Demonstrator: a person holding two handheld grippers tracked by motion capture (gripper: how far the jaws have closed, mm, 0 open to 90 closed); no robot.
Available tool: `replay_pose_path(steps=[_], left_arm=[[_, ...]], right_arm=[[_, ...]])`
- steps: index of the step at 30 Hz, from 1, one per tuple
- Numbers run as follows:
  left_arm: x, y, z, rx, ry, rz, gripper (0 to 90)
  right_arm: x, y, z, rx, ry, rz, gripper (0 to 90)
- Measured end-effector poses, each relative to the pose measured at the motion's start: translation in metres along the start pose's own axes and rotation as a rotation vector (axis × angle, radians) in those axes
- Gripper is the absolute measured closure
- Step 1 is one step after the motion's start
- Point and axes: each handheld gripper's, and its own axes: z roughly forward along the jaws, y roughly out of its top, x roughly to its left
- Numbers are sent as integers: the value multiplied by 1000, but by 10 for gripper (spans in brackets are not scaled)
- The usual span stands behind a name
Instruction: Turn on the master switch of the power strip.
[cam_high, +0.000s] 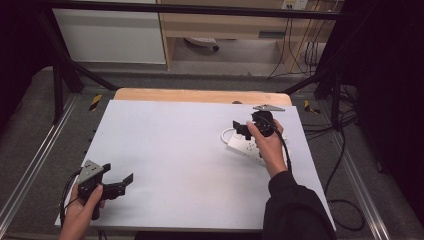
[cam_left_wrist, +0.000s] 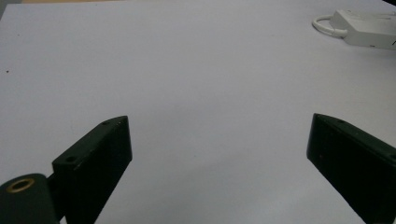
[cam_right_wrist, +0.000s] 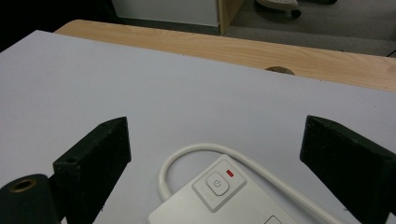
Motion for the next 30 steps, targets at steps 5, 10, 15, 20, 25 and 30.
replay_pose_path(steps=[5, 10, 15, 20, 25, 30], left_arm=[[0, 0, 0, -3, 1, -3, 64], [0, 0, 0, -2, 0, -2, 64], [0, 0, 0, -2, 1, -2, 64], [0, 0, 0, -2, 1, -2, 64], [0, 0, 0, -7, 2, -8, 64], [0, 0, 0, -8, 2, -5, 64]], right_arm=[[-1, 1, -3, -4, 2, 1, 53], [0, 2, -7, -10, 1, -1, 52], [0, 3, -12, -15, 14, -7, 61], [-2, 4, -17, -25, 24, -6, 70], [-3, 4, -23, -35, 26, -6, 70], [-6, 3, -30, -44, 33, -3, 70]])
